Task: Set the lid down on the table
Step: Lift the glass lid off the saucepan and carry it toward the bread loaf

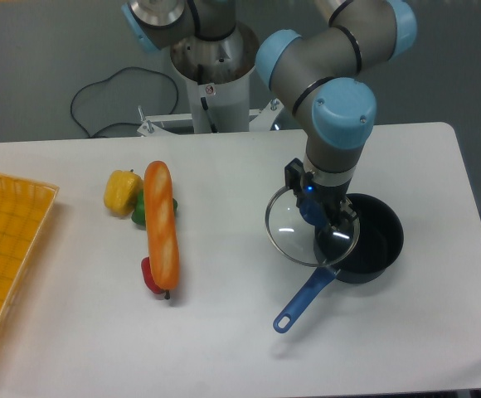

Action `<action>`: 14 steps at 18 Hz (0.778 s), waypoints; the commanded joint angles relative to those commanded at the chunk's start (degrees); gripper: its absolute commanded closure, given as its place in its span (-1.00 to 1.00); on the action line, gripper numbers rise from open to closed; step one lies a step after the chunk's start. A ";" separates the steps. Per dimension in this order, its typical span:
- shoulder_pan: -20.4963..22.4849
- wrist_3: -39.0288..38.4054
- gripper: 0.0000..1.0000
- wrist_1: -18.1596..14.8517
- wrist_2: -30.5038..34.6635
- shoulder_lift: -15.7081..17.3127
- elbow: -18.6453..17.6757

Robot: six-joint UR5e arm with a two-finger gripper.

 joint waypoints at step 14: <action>-6.86 -12.92 -0.23 2.27 0.00 -1.23 -0.97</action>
